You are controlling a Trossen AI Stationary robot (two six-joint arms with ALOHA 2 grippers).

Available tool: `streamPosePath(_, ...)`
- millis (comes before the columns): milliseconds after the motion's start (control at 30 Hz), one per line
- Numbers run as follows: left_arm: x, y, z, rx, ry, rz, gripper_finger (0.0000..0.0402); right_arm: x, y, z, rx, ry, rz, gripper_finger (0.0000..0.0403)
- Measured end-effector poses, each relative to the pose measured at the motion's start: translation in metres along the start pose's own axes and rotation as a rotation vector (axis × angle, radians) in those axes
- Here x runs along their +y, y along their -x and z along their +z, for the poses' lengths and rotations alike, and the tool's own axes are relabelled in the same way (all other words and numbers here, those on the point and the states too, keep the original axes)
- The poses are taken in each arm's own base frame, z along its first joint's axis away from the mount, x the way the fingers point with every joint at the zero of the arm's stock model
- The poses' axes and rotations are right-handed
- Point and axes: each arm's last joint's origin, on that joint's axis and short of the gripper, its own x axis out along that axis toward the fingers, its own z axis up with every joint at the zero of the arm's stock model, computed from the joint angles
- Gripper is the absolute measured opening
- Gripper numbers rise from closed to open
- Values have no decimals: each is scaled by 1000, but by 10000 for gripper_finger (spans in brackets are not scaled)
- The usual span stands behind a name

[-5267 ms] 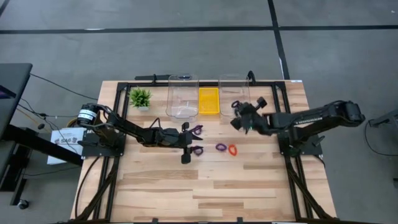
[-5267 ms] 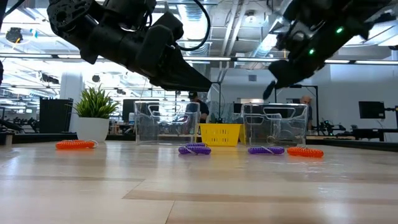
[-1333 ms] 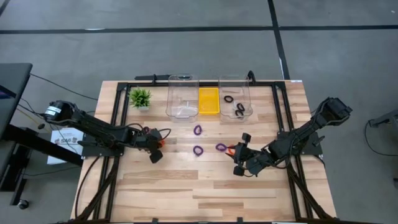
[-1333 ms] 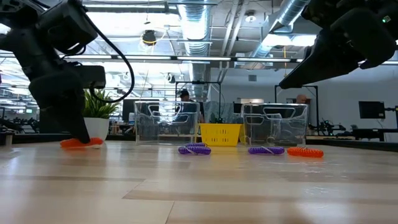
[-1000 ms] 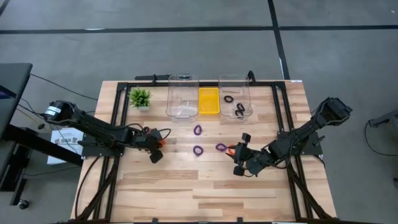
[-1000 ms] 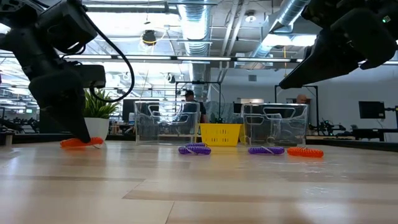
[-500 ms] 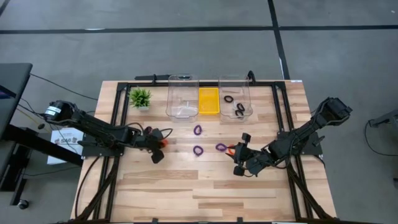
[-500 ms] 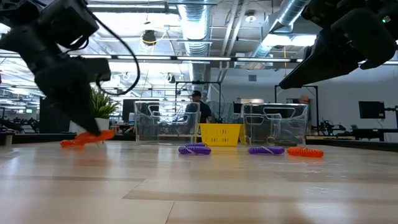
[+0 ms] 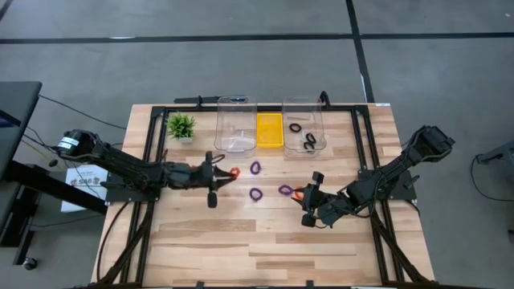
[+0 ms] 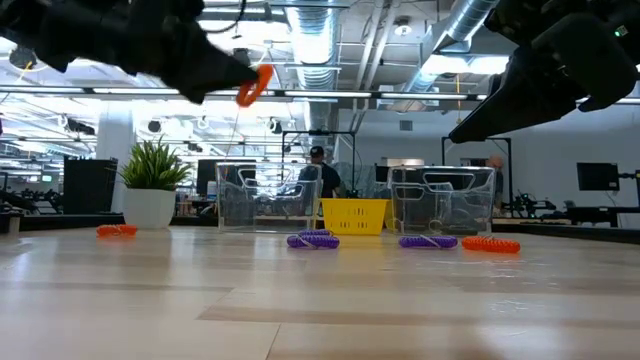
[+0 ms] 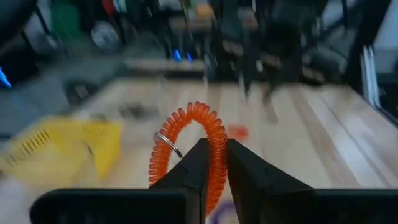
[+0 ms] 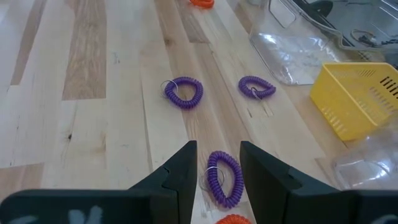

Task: Sort spring keychains
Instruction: Put the middle left orange spring keychain into the left transparent bin

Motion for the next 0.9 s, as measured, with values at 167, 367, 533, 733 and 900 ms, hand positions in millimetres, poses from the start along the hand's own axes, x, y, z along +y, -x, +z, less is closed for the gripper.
streamPosePath(167,14,-2,12,-104,-61,196,49,0,0,0,-2,0,-7,114)
streamPosePath(367,55,-7,18,-162,-48,394,65,-1,0,0,-7,3,-21,114)
streamPosePath(533,99,-7,16,-168,19,541,86,-1,0,0,-9,10,-31,114)
streamPosePath(733,130,-3,13,-207,133,452,104,-1,0,0,-9,16,-31,113)
streamPosePath(900,131,-8,6,-177,149,401,117,-1,-1,0,-9,17,-31,113)
